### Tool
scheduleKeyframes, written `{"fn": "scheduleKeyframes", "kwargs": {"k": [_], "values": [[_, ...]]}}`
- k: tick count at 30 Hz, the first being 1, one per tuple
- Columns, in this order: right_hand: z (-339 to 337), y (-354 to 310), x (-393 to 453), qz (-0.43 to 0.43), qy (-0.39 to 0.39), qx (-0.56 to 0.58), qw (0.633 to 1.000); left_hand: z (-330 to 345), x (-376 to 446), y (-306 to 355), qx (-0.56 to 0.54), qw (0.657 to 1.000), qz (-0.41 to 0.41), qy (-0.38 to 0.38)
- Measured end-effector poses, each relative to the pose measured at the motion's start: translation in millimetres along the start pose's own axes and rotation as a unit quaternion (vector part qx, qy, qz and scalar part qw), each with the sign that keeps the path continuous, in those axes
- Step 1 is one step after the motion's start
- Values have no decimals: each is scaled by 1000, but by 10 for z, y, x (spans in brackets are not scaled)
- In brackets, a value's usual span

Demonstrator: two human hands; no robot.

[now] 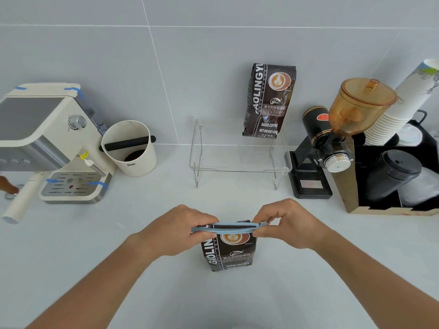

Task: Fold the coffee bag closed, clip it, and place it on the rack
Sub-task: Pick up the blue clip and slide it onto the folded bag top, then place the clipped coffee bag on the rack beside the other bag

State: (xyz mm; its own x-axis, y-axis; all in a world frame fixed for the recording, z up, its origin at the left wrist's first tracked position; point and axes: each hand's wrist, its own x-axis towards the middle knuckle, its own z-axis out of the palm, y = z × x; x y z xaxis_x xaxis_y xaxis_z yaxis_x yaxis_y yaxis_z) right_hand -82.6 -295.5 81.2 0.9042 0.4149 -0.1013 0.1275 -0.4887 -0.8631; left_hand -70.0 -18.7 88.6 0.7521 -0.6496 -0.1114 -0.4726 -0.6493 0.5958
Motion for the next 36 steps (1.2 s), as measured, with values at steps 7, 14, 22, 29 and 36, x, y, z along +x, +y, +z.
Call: {"fn": "scheduleKeyframes", "kwargs": {"k": [7,14,22,29,36], "values": [[56,103,23,-4,21,85,996,94,-17,-84,-184,978,-79,65],[164,256,20,40,46,179,982,416,-97,-242,-383,904,-122,146],[468,509,-22,101,6,206,973,834,-156,-270,-475,847,-161,174],[643,608,-127,105,35,221,969,1144,-215,-313,-506,820,-207,170],[684,592,-102,105,70,205,971,1063,-145,-327,-505,820,-202,180]]}}
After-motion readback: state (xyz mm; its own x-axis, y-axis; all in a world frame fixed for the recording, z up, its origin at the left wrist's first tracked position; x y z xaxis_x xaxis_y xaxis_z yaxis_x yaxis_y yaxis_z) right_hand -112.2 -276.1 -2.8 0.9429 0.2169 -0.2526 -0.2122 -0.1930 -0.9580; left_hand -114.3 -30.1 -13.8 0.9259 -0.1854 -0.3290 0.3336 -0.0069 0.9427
